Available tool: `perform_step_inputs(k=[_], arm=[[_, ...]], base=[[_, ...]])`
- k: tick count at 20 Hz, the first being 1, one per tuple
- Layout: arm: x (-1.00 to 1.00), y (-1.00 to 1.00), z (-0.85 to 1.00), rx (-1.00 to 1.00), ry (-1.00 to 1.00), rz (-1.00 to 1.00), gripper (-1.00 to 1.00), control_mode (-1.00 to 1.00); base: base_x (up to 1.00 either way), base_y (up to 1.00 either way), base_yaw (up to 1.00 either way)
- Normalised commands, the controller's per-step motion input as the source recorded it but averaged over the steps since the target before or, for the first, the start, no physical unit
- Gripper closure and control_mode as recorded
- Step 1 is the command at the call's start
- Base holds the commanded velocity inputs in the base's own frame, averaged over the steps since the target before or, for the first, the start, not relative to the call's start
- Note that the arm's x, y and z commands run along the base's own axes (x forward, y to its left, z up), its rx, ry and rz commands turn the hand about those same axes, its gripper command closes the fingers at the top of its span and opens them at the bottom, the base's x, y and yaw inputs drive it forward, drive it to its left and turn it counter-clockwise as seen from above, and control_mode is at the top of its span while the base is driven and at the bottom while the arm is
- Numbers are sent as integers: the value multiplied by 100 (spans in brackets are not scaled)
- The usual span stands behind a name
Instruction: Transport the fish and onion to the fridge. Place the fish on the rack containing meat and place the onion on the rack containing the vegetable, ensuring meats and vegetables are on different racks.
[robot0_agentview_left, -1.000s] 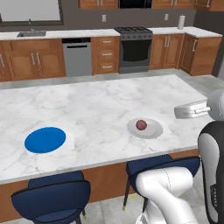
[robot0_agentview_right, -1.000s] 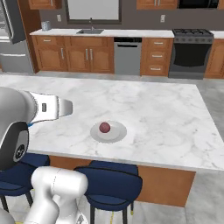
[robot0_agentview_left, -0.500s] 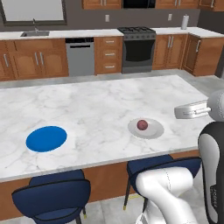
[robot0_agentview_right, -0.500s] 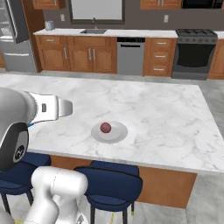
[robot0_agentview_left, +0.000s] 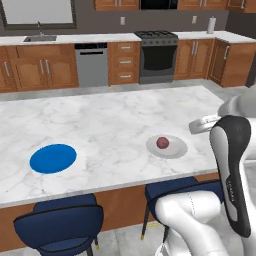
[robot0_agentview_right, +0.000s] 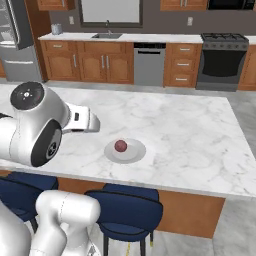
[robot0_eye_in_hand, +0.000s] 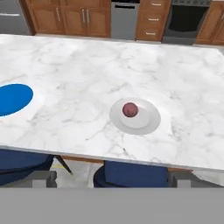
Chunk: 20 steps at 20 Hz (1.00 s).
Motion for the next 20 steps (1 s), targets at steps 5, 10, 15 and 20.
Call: perform_step_inputs(k=[5,10,15,20], arm=[[45,-16,-85,0,22,3,-100,-100],[62,-6,-70,0,25,0,-100,-100],[64,0,-64,0,17,0,-100,-100],[54,-3,-49,0,8,0,-100,-100]], base=[[0,0,0],[0,0,0],[0,0,0],[0,0,0]])
